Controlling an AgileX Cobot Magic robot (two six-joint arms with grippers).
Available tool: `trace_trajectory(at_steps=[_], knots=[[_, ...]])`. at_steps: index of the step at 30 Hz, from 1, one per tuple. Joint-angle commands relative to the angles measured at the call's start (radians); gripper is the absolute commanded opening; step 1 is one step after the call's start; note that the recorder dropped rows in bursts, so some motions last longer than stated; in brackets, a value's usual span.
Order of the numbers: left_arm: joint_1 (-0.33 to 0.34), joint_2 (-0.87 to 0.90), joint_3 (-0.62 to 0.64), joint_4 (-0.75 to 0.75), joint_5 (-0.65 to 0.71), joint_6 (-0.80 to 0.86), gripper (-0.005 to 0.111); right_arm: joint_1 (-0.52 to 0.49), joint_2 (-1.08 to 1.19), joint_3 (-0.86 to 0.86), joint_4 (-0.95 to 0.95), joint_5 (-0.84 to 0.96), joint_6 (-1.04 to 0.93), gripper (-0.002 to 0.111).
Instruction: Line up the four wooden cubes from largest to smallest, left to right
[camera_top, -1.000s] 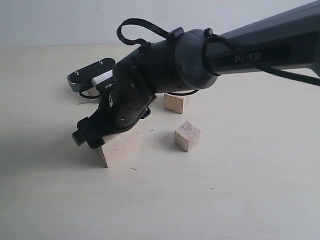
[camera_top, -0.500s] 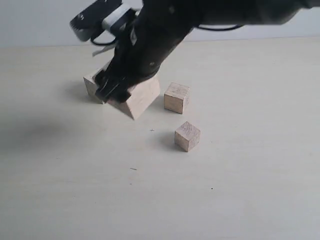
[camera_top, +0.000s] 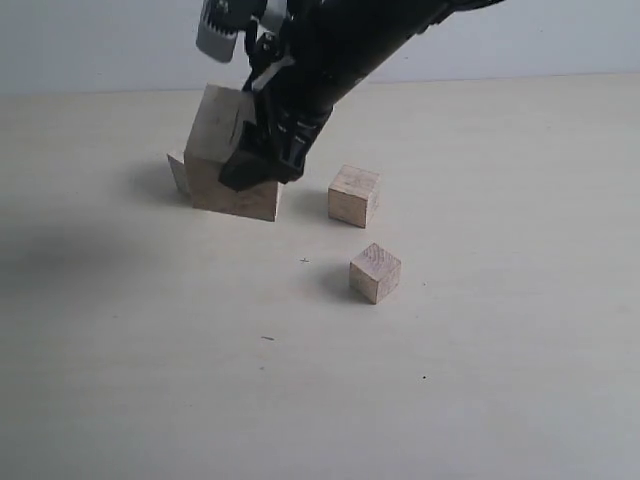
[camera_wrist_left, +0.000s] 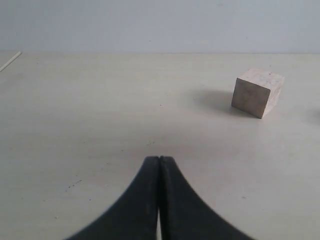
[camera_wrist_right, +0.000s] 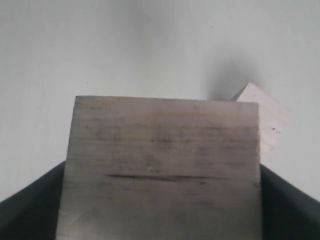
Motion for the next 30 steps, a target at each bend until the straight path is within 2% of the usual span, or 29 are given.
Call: trace_trajectory(at_steps=[1,12,20,30], knots=[[0.002,-0.005,0.003,0.001,-0.010,0.003,0.000,-0.005,0.081,-0.021,0.054,-0.020,-0.086,0.000],[0.002,-0.005,0.003,0.001,-0.010,0.003,0.000,0.043,0.220,-0.159,0.052,0.057,-0.156,0.000],[0.002,-0.005,0.003,0.001,-0.010,0.003,0.000,0.054,0.257,-0.162,-0.089,0.043,-0.038,0.000],[0.002,-0.005,0.003,0.001,-0.010,0.003,0.000,0.054,0.294,-0.162,-0.062,0.018,-0.038,0.000]])
